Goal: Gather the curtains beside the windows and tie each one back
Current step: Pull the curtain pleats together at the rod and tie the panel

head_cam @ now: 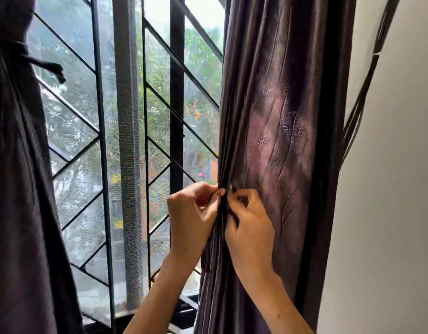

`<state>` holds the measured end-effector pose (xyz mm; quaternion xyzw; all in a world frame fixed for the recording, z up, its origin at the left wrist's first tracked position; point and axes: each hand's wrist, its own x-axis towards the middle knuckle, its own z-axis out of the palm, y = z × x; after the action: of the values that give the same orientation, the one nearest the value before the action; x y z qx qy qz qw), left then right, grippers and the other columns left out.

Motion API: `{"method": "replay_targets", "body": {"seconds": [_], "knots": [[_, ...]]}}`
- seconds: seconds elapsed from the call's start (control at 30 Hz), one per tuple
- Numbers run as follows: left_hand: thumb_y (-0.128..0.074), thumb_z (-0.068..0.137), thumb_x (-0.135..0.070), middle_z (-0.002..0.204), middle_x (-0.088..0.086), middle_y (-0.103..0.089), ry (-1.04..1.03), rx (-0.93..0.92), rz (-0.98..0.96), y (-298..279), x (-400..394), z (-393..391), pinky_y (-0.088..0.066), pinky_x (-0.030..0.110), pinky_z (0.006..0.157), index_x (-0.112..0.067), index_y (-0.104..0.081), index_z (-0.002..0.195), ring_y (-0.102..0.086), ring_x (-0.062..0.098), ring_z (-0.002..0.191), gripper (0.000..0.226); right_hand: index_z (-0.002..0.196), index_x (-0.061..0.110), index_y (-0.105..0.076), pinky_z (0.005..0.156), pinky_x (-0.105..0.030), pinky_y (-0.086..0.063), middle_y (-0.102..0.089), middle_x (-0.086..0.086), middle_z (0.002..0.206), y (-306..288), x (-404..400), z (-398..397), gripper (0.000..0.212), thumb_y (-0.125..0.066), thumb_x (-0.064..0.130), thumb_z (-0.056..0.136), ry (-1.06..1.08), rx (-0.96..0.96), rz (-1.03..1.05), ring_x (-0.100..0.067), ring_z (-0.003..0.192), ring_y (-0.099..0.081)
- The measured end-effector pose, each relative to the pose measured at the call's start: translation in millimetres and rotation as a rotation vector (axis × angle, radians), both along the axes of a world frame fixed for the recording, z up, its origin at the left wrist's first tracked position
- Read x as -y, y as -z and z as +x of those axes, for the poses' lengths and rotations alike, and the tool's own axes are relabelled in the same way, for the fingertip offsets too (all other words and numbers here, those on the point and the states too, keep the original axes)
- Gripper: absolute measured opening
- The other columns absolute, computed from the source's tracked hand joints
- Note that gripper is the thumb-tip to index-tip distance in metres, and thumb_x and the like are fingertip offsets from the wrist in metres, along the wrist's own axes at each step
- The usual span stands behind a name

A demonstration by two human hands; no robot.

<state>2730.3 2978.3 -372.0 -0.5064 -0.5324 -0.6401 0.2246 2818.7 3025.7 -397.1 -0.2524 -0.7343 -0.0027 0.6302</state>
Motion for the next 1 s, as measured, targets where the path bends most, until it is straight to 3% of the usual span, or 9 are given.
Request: {"method": "replay_targets", "body": {"seconds": [0.23,0.4,0.53,0.6,0.7,0.8,0.9,0.93,1.0], "knots": [[-0.075,0.079,-0.020,0.061,-0.006,-0.069,0.095,0.088,-0.007,-3,7,0,-0.048,0.023,0.054,-0.013,-0.074,0.072,-0.062,0.004,0.055,0.010,0.114,0.011,-0.062,0.045,-0.037,-0.052,-0.052,-0.003,0.100,-2,7,7,0.045,-0.069,-0.004,0.072,0.105,0.177,0.087,-0.026,0.088,-0.060],[-0.078,0.077,-0.022,0.062,-0.008,-0.069,0.137,0.061,0.007,-7,11,3,-0.048,0.018,0.055,-0.015,-0.073,0.071,-0.062,-0.001,0.056,0.010,0.106,0.011,-0.063,0.053,-0.034,-0.051,-0.051,-0.002,0.105,-6,5,10,0.032,-0.045,0.024,0.083,0.054,0.244,0.073,-0.021,0.095,-0.054],[-0.081,0.074,-0.021,0.061,-0.007,-0.069,0.179,0.116,-0.012,-8,8,-3,-0.048,0.020,0.057,-0.017,-0.073,0.070,-0.061,-0.001,0.055,0.010,0.112,0.016,-0.068,0.086,-0.036,-0.049,-0.048,0.000,0.118,-7,-4,13,0.045,-0.037,0.034,0.085,-0.178,0.102,-0.017,-0.014,0.110,-0.046],[-0.081,0.073,-0.019,0.061,-0.005,-0.069,0.175,0.191,-0.023,-9,5,-7,-0.051,0.027,0.059,-0.014,-0.073,0.070,-0.062,0.006,0.054,0.009,0.126,0.019,-0.062,0.109,-0.043,-0.035,-0.039,-0.008,0.140,-6,-15,14,0.043,-0.045,0.035,0.089,-0.149,-0.066,0.008,-0.021,0.132,-0.035],[-0.081,0.071,-0.014,0.065,0.001,-0.072,0.230,0.290,-0.025,-9,6,-10,-0.056,0.039,0.066,-0.011,-0.073,0.072,-0.068,0.020,0.062,0.009,0.152,0.025,-0.010,0.119,-0.043,-0.008,0.002,-0.010,0.160,-6,-31,15,0.082,-0.047,0.059,0.086,-0.085,-0.140,-0.155,-0.021,0.147,0.004],[-0.082,0.070,-0.014,0.068,0.004,-0.072,0.286,0.354,-0.039,-10,6,-11,-0.058,0.044,0.071,-0.010,-0.073,0.072,-0.069,0.022,0.065,0.010,0.149,0.028,0.013,0.118,-0.036,-0.022,-0.017,-0.004,0.159,-10,-37,14,0.108,-0.059,0.064,0.078,-0.396,-0.199,-0.434,-0.014,0.144,-0.021],[-0.082,0.070,-0.013,0.067,0.006,-0.072,0.271,0.367,-0.041,-10,5,-13,-0.057,0.041,0.070,-0.009,-0.072,0.072,-0.067,0.020,0.064,0.011,0.151,0.026,-0.004,0.089,-0.018,-0.049,-0.056,-0.005,0.133,-13,-34,9,0.103,-0.074,0.022,0.076,-0.657,-0.418,-0.509,-0.007,0.108,-0.062],[-0.082,0.070,-0.013,0.065,0.004,-0.071,0.256,0.349,-0.041,-11,5,-12,-0.057,0.036,0.067,-0.010,-0.072,0.071,-0.066,0.017,0.061,0.011,0.150,0.025,-0.010,0.086,-0.018,-0.051,-0.059,-0.004,0.128,-13,-31,7,0.098,-0.074,0.012,0.077,-0.669,-0.453,-0.493,-0.008,0.105,-0.063],[-0.082,0.070,-0.013,0.063,0.000,-0.070,0.245,0.323,-0.041,-11,6,-10,-0.055,0.030,0.063,-0.013,-0.071,0.070,-0.064,0.011,0.058,0.011,0.147,0.023,-0.020,0.102,-0.028,-0.044,-0.051,-0.004,0.137,-12,-28,2,0.087,-0.074,0.020,0.079,-0.539,-0.461,-0.409,-0.008,0.122,-0.053]]}}
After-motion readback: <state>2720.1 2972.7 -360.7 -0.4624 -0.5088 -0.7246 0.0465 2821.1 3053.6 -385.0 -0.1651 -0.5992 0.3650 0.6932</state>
